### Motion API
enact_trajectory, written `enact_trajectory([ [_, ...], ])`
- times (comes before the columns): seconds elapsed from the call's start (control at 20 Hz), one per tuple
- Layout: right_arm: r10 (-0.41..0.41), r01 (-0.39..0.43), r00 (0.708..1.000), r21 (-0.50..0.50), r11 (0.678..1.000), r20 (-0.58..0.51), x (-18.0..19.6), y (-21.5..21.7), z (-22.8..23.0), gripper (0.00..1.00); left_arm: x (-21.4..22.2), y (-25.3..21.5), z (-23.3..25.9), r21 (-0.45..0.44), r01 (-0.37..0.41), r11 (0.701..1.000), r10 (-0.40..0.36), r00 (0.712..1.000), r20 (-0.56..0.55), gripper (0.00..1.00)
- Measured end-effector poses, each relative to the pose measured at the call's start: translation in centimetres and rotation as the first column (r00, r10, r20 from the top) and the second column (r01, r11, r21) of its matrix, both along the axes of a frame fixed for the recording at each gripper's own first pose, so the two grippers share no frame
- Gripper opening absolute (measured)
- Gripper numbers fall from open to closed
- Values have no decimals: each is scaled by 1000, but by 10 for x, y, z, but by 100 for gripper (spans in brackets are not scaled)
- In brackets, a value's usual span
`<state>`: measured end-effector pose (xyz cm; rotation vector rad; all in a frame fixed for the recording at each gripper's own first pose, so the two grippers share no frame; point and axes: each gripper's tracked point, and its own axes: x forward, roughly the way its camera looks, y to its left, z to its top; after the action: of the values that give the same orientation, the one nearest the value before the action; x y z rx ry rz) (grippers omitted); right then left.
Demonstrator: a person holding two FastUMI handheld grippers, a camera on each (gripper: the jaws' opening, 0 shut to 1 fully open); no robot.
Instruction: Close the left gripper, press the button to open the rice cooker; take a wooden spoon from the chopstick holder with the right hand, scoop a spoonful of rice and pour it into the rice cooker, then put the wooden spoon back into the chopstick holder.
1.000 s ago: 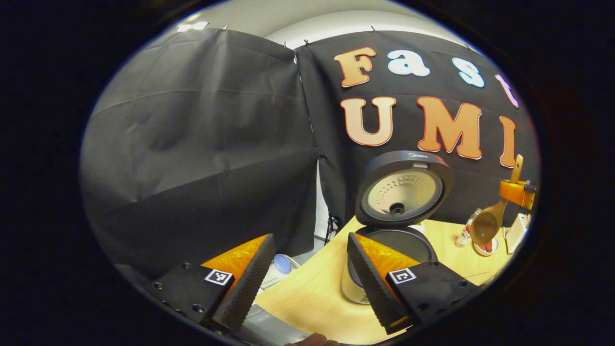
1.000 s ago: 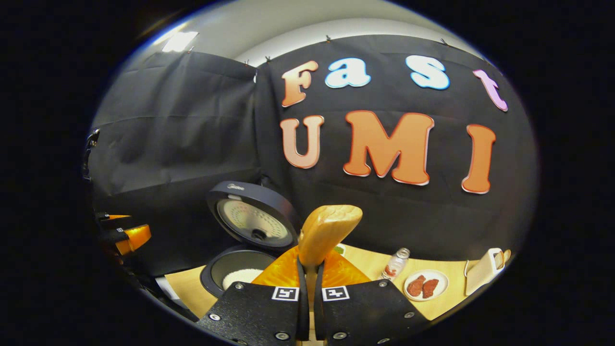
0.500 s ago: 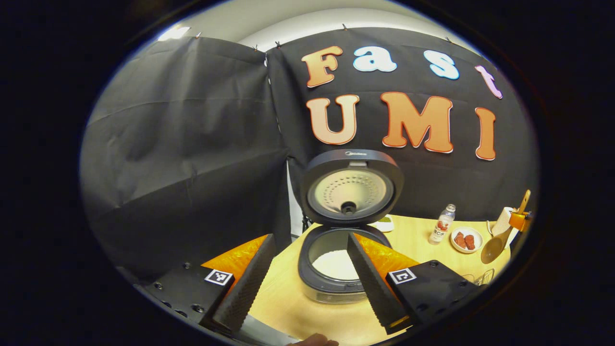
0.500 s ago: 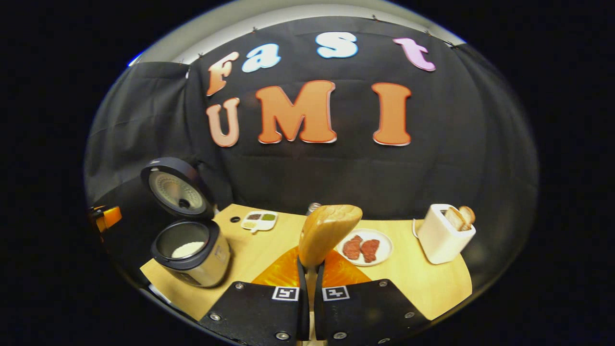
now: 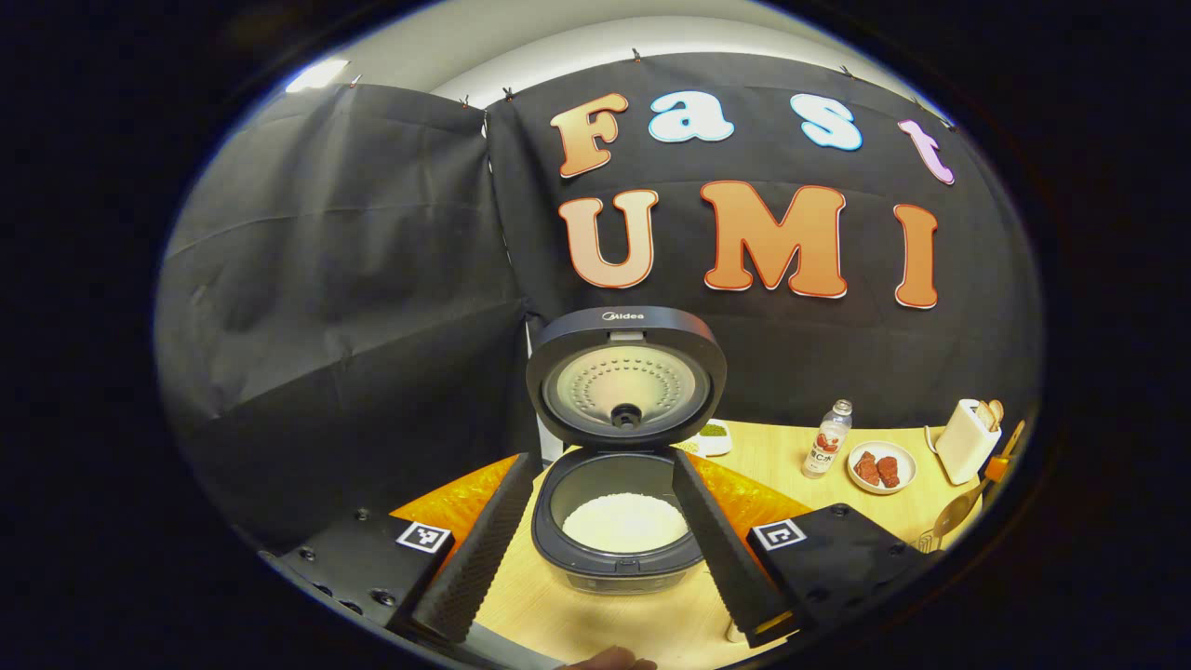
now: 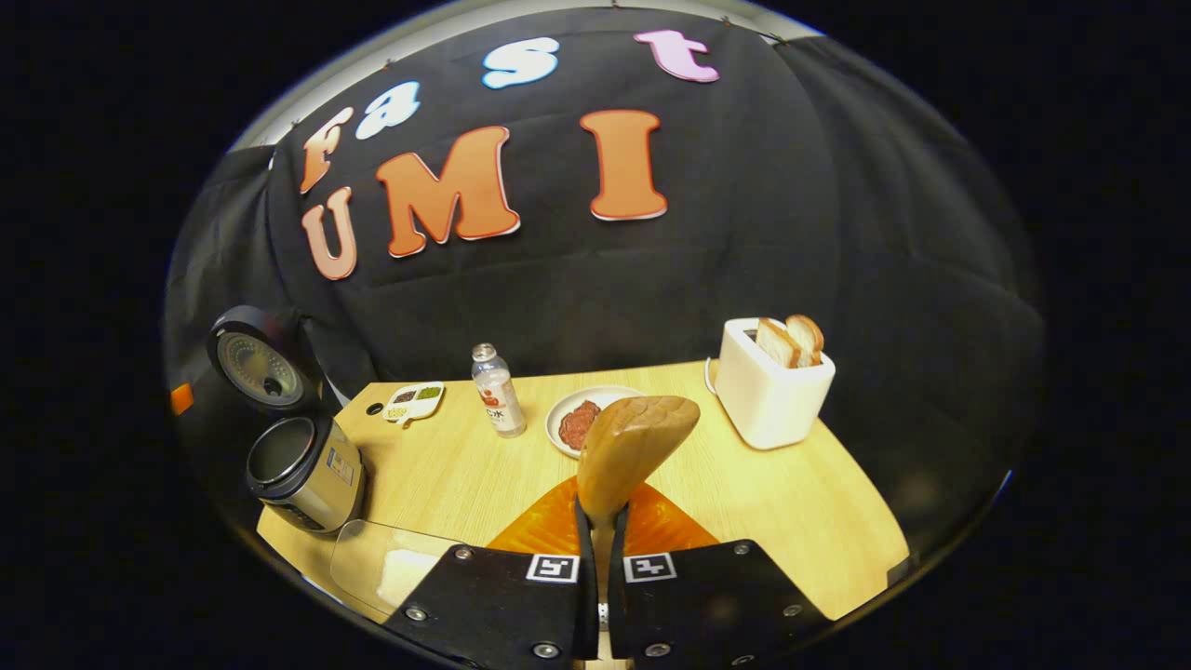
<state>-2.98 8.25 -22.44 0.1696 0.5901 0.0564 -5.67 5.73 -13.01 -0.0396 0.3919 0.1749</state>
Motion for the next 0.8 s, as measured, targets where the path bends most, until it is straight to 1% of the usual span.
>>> enact_trajectory([
  [0.15, -33, 35, 998, 51, 998, -44, -7, -12, -20, 4, 1, -3, -1, -5, 1, 1000, -1, 1000, -10, 100],
  [0.3, -61, 67, 994, 69, 995, -87, -12, -22, -43, 4, 4, -4, -1, 6, 9, 1000, -9, 1000, -14, 100],
  [0.35, -67, 77, 993, 93, 993, -101, -13, -21, -51, 4, 4, -6, -2, 7, 10, 1000, -10, 1000, -15, 98],
  [0.5, -104, 123, 984, 129, 984, -146, -18, -22, -74, 4, 6, -10, -7, -9, 11, 1000, -11, 1000, -29, 98],
  [0.55, -118, 139, 981, 137, 981, -153, -19, -23, -80, 4, 6, -12, -8, -12, 12, 1000, -13, 999, -32, 100],
  [0.7, -150, 183, 971, 168, 969, -187, -23, -27, -97, 4, 7, -13, -8, -4, 18, 1000, -18, 999, -35, 100],
  [0.75, -158, 194, 969, 184, 964, -192, -24, -27, -100, 5, 7, -12, -10, -4, 19, 1000, -19, 999, -36, 98],
  [0.8, -163, 205, 965, 200, 958, -206, -26, -28, -105, 6, 9, -11, -9, -2, 19, 1000, -19, 999, -34, 100],
])
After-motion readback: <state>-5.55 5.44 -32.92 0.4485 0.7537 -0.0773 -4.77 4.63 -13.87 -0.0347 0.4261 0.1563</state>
